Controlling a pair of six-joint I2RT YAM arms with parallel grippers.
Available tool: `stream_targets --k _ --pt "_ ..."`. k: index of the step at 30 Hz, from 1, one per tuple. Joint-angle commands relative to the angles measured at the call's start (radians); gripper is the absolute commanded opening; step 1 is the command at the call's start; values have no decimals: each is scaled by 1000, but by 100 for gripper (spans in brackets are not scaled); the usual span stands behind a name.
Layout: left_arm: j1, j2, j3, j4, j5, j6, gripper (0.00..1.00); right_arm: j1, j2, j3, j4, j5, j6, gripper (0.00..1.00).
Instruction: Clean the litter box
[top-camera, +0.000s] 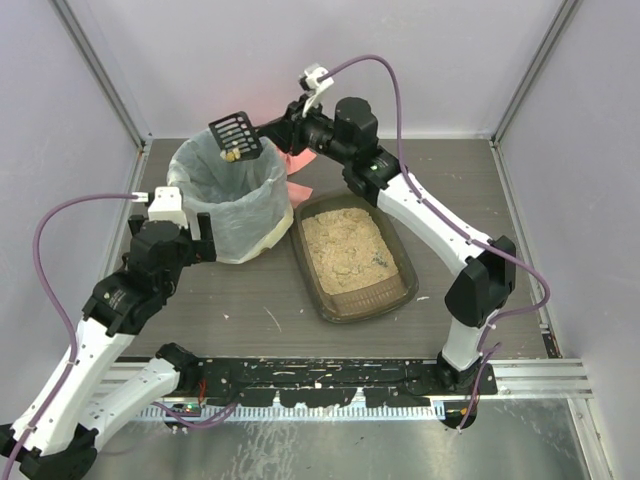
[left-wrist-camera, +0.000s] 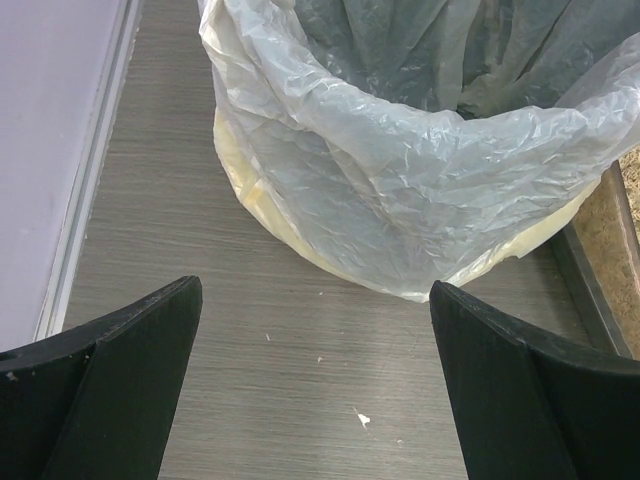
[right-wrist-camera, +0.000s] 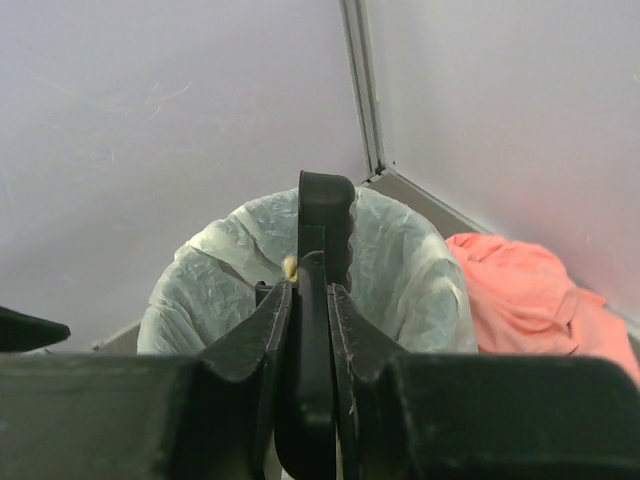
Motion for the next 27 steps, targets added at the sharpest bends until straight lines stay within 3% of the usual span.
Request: stream_targets --k 1,9,16,21,27 --pt "10 1 23 12 10 -6 98 41 8 119 -41 -31 -272 1" --pt "20 2 23 13 16 -6 98 111 12 141 -114 67 -525 1" --pt "26 8 23 13 26 -6 98 153 -11 120 -113 131 -615 1" --pt "32 10 23 15 28 -7 98 165 -74 51 -35 154 -544 1" --pt "36 11 23 16 32 -7 98 164 -197 -76 92 234 -307 1"
